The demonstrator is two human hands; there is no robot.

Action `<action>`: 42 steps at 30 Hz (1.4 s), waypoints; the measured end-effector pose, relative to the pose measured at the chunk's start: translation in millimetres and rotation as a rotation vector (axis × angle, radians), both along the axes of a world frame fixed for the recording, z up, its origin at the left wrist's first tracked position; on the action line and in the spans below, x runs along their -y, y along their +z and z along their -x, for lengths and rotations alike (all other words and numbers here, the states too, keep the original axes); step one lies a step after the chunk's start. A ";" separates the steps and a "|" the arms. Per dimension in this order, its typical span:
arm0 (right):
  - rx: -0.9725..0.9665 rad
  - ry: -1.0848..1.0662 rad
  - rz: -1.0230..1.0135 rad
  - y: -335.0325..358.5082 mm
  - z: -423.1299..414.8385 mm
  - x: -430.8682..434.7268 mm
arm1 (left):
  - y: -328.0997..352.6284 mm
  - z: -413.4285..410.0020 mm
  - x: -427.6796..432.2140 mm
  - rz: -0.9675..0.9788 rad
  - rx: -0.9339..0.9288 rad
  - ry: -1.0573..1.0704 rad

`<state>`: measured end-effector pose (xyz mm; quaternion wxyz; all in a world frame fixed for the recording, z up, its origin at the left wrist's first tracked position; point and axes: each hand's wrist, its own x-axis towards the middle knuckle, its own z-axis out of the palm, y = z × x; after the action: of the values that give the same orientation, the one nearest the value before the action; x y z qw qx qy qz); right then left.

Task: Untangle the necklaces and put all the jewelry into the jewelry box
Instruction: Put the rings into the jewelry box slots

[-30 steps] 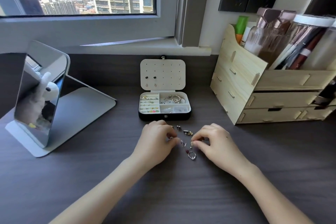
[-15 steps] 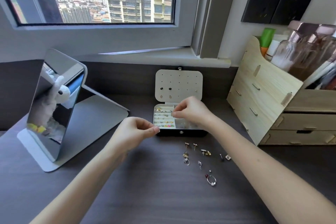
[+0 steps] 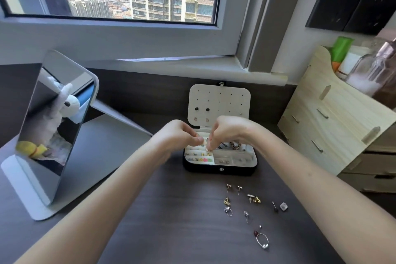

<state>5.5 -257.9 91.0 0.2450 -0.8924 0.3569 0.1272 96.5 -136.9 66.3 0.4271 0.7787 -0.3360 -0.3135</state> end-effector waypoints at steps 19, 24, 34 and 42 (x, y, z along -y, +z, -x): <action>0.377 -0.046 -0.057 -23.6 0.9 -4.0 | 13.1 -9.1 -0.6 -0.005 -0.027 0.085; 0.392 -0.055 -0.055 -25.7 2.7 -2.1 | 15.7 -7.1 0.1 -0.023 -0.011 0.076; 0.549 -0.086 -0.046 -23.6 22.8 -5.8 | 4.2 -3.8 5.8 -0.086 -0.012 0.019; 0.578 -0.080 0.027 -30.5 54.0 -13.0 | -1.6 -0.3 18.2 -0.160 0.086 0.006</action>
<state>-48.5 -244.9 60.5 0.3294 -0.8801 0.3087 -0.1471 96.8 -155.1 64.6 0.3497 0.8240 -0.3257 -0.3043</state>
